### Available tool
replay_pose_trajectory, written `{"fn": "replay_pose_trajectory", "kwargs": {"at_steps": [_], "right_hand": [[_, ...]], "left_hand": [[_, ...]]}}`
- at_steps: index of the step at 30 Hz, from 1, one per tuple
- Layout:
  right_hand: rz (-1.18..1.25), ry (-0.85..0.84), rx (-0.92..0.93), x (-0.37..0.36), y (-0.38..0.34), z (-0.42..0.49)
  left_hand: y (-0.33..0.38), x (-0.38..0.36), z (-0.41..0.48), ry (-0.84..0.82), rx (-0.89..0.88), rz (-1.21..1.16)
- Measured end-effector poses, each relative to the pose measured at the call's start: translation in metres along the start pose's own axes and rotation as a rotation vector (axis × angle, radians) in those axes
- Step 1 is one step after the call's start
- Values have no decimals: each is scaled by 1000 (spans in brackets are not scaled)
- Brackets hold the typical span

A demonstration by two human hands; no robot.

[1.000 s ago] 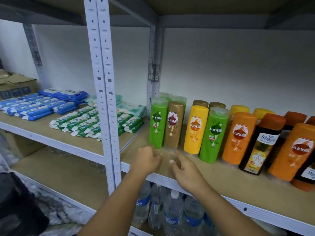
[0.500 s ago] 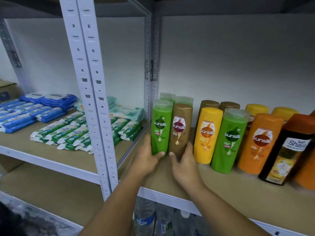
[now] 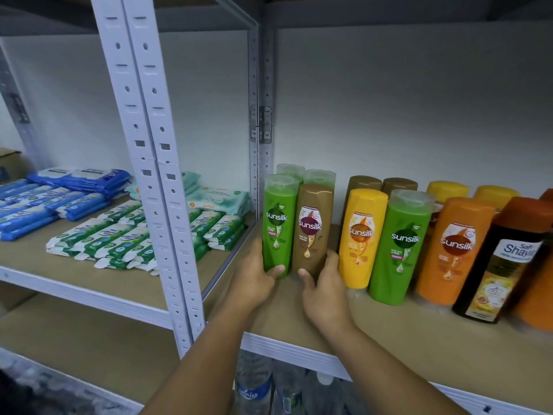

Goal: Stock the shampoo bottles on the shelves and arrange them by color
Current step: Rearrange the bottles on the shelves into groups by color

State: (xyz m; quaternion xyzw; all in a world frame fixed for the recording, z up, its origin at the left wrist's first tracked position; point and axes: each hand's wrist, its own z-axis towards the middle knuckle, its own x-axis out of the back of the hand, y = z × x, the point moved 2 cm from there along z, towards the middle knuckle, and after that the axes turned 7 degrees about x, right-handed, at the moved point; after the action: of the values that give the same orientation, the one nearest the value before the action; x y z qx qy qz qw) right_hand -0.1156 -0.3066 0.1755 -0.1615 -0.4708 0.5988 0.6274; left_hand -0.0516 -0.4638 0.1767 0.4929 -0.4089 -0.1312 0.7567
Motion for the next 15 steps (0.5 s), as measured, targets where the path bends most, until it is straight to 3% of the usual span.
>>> {"fn": "replay_pose_trajectory", "kwargs": {"at_steps": [9,15], "right_hand": [[0,-109,17,21,-8,-16],[15,-154,21,48,-10,-38]], "left_hand": [[13,20,-43,106,32,169],[41,-3,-81,-143,-87,110]]}}
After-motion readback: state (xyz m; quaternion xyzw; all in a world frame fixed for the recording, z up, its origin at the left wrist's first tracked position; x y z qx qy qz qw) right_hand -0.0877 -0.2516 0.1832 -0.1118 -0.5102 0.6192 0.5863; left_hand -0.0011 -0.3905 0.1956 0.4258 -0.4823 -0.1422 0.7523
